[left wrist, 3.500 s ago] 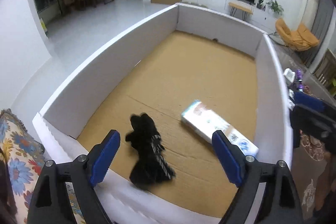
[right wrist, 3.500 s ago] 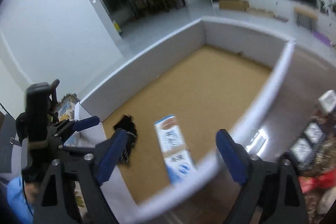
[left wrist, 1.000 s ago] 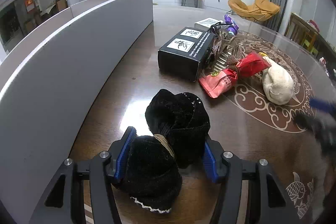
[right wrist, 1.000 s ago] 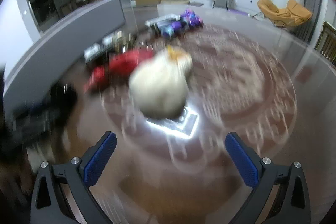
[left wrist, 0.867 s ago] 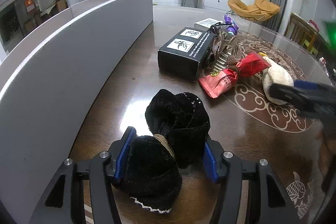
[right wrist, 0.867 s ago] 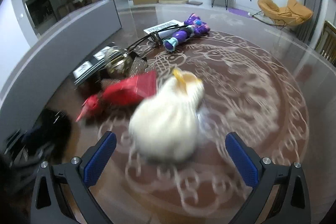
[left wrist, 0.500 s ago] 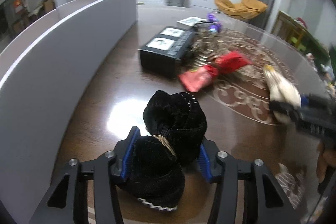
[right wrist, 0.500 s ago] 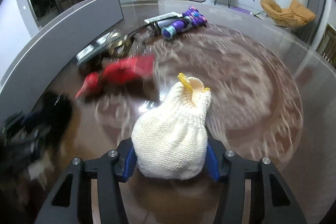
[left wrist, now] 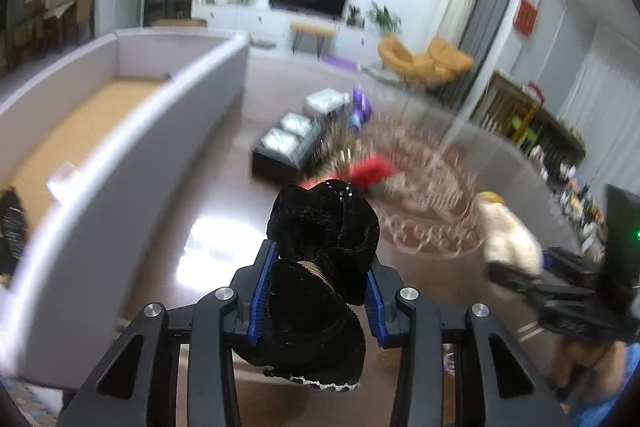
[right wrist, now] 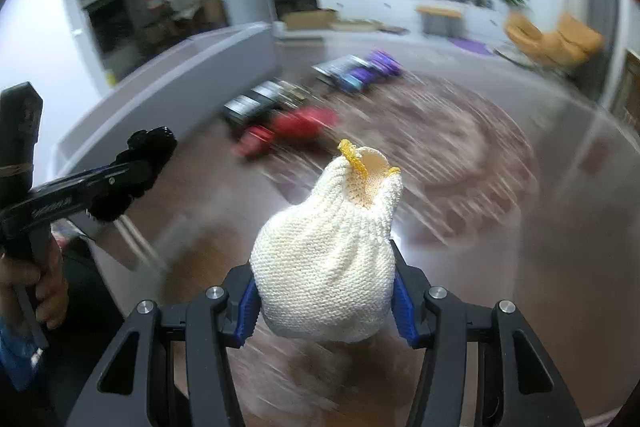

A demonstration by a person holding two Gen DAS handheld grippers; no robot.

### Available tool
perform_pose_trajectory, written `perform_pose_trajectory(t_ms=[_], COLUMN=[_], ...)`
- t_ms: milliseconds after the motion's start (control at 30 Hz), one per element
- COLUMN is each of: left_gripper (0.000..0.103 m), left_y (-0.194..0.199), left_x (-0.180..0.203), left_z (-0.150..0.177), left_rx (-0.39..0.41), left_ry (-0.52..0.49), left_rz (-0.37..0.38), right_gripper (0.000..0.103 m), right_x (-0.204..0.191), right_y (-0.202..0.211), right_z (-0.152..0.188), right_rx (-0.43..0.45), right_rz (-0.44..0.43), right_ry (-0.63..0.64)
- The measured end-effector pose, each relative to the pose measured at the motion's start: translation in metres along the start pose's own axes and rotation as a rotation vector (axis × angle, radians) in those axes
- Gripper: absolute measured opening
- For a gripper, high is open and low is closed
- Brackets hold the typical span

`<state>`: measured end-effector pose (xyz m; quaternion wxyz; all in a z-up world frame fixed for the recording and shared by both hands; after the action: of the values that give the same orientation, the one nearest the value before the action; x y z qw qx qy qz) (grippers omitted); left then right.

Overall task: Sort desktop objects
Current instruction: 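Grasp the cream knitted bag with the right tool while the left tool holds the black bag, then carry both bags into the cardboard bin and open both tools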

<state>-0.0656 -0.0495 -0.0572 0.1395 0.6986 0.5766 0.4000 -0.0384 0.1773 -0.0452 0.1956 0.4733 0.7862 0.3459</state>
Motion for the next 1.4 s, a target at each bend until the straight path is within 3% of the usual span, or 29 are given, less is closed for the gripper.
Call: perform_pose_trajectory(t_ms=[167, 300, 400, 500, 633, 700, 767, 800, 833, 900, 933, 1100, 1167, 1267, 1333, 1400], left_gripper=[0.040, 0.040, 0.040, 0.040, 0.040, 0.044, 0.055, 0.057, 0.066, 0.087, 0.090, 0.090, 0.090, 0.090, 0.090, 0.090], left_y=[0.056, 0.080, 0.073, 0.051, 0.020, 0.010, 0.004, 0.004, 0.006, 0.012, 0.016, 0.024, 0.023, 0.011, -0.008, -0.020], left_x=[-0.055, -0.128, -0.183, -0.218, -0.249, -0.257, -0.265, -0.265, -0.263, -0.257, -0.251, -0.217, -0.188, -0.141, -0.118, -0.104], left_z=[-0.050, -0.091, -0.114, -0.123, -0.125, -0.123, -0.121, -0.122, -0.124, -0.126, -0.125, -0.108, -0.100, -0.088, -0.075, -0.067], left_rx=[0.084, 0.125, 0.096, 0.043, -0.032, -0.058, -0.078, -0.074, -0.057, -0.018, 0.001, -0.019, -0.011, -0.018, -0.079, -0.089], left_ry=[0.104, 0.177, 0.242, 0.263, 0.251, 0.248, 0.257, 0.257, 0.251, 0.237, 0.226, 0.205, 0.156, 0.028, -0.063, -0.151], left_rz=[-0.029, -0.159, -0.249, -0.327, -0.407, -0.427, -0.467, -0.468, -0.448, -0.448, -0.442, -0.378, -0.333, -0.292, -0.318, -0.387], right_gripper=[0.055, 0.055, 0.055, 0.055, 0.055, 0.057, 0.064, 0.072, 0.089, 0.092, 0.092, 0.094, 0.099, 0.100, 0.100, 0.100], right_x=[-0.075, -0.158, -0.218, -0.266, -0.303, -0.320, -0.333, -0.336, -0.340, -0.340, -0.335, -0.281, -0.241, -0.172, -0.131, -0.086], right_y=[-0.014, -0.022, -0.035, -0.068, -0.121, -0.142, -0.156, -0.154, -0.151, -0.143, -0.138, -0.099, -0.083, -0.072, -0.064, -0.059], right_z=[-0.070, -0.128, -0.164, -0.187, -0.192, -0.184, -0.175, -0.175, -0.175, -0.178, -0.179, -0.178, -0.170, -0.144, -0.119, -0.089], right_rx=[0.116, 0.201, 0.225, 0.179, 0.062, -0.021, -0.092, -0.072, -0.059, -0.039, -0.022, 0.107, 0.162, 0.191, 0.175, 0.136], right_rz=[-0.131, -0.275, -0.364, -0.387, -0.402, -0.481, -0.508, -0.486, -0.481, -0.485, -0.475, -0.379, -0.326, -0.242, -0.169, -0.089], right_ry=[0.102, 0.189, 0.277, 0.370, 0.416, 0.427, 0.438, 0.462, 0.482, 0.470, 0.467, 0.412, 0.355, 0.292, 0.261, 0.227])
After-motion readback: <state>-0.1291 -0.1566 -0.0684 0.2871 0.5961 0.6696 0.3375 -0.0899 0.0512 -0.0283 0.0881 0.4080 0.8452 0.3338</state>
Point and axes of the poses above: each gripper's, at about its wrist camera, not at the fingertips, and y roughly against the way its jaws point, x to its right, z to its underside, the point moved 7 cm from there along -y, roughly the way its jaws point, and after that the axes turned 12 degrees about y, right-handed, at the moved point
